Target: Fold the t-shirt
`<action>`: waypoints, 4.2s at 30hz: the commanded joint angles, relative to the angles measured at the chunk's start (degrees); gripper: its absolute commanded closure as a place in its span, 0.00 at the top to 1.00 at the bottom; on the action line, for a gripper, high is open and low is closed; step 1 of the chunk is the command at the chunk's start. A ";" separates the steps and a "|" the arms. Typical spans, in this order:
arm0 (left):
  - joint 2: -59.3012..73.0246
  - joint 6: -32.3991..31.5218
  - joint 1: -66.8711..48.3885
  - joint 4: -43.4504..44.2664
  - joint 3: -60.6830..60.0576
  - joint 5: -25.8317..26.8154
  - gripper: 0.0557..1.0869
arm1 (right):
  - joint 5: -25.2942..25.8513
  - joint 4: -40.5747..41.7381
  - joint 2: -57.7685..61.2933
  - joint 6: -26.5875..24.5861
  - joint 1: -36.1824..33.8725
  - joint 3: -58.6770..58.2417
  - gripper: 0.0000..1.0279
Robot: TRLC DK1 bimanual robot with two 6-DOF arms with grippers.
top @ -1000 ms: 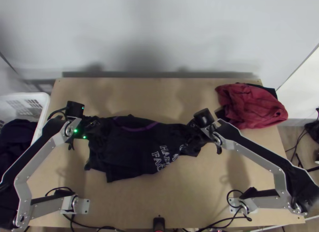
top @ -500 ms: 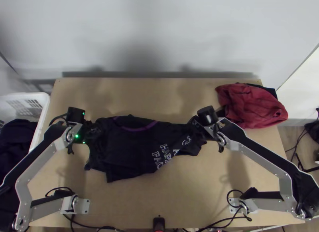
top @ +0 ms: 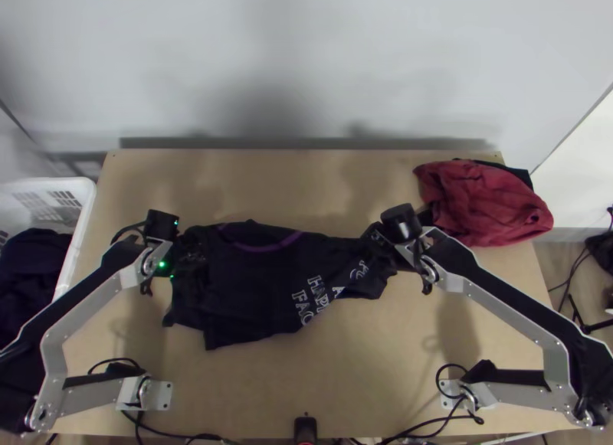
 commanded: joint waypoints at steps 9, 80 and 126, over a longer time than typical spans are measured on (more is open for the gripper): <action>1.83 1.44 5.56 -5.75 4.85 2.56 0.04 | 0.14 -1.66 -1.21 0.66 0.26 1.34 0.03; -22.78 -27.39 6.00 -35.63 34.91 21.11 0.04 | -9.62 -14.23 13.20 10.51 17.49 18.04 0.75; -25.41 -19.31 13.21 -31.77 25.68 21.19 0.04 | -2.76 -12.38 17.60 4.97 18.90 28.94 0.03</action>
